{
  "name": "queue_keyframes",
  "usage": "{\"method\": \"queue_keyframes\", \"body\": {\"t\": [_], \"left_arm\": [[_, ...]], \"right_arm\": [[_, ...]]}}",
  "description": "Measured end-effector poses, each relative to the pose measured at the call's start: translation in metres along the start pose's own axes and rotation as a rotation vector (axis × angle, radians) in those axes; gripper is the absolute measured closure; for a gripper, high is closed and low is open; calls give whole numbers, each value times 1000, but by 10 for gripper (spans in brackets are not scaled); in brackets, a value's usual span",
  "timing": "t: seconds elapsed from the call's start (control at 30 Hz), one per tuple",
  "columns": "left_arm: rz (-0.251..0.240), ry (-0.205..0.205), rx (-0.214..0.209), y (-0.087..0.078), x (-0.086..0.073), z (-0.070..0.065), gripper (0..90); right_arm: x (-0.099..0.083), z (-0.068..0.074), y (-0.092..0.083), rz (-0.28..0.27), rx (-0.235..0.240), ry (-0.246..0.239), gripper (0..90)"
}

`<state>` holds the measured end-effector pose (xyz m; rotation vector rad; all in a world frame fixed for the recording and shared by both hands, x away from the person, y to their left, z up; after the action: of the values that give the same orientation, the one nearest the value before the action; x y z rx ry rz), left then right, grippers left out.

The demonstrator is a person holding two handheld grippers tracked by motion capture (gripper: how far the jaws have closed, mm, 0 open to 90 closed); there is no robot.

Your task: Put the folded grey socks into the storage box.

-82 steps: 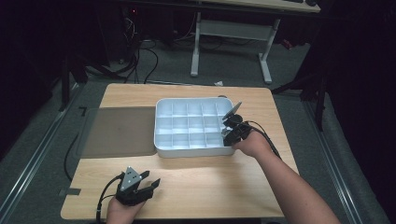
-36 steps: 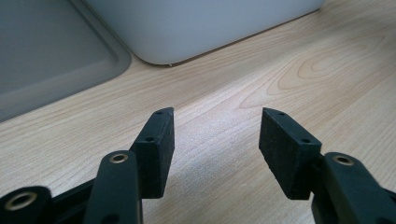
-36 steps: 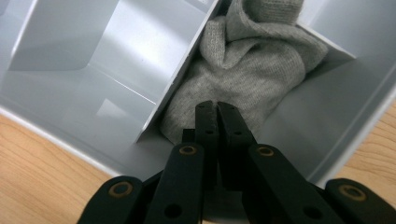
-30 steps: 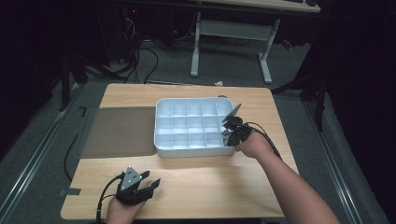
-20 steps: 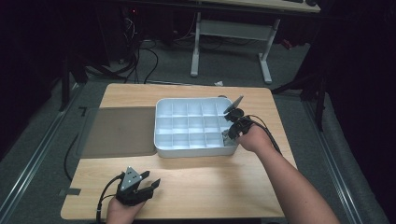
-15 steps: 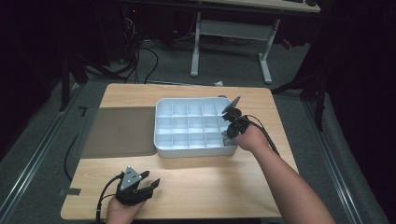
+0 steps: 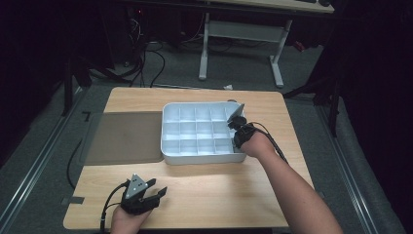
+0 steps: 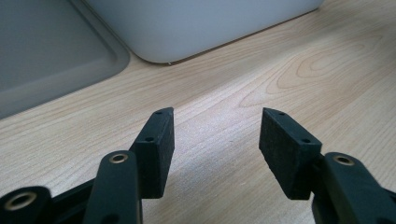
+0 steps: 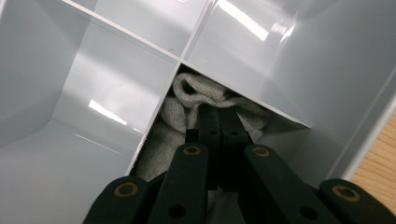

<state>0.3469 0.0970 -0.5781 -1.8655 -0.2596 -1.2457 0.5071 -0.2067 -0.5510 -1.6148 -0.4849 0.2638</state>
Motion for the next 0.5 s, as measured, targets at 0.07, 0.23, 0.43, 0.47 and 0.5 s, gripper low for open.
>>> {"method": "queue_keyframes", "body": {"t": [0.07, 0.23, 0.43, 0.47, 0.5], "left_arm": [[-1, 1, 0, 0, 0, 0, 457], [-1, 1, 0, 0, 0, -1, 457], [0, -2, -2, 0, 0, -1, 456], [0, -3, -3, 1, 0, -1, 457], [0, -3, -4, 1, 0, -1, 457]], "right_arm": [[0, 1, 0, 2, 2, 10, 900], [-1, 0, 0, -4, -2, 6, 900], [-1, -2, -9, -20, 12, 19, 864], [-2, -2, -11, -22, 20, 28, 853], [-2, -3, -13, -30, 21, 26, 845]]}}
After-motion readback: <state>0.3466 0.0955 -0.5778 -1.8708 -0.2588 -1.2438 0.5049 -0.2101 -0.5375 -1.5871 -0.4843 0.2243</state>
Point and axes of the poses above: each handheld gripper's, and its own axes: y roughly forward along the jaws, x roughly out of its top, z roughly to its left, the point moved 9 cm from there along y, roughly forward along the jaws, and after that the axes turned 2 degrees about -x, right-handed, at the moved point
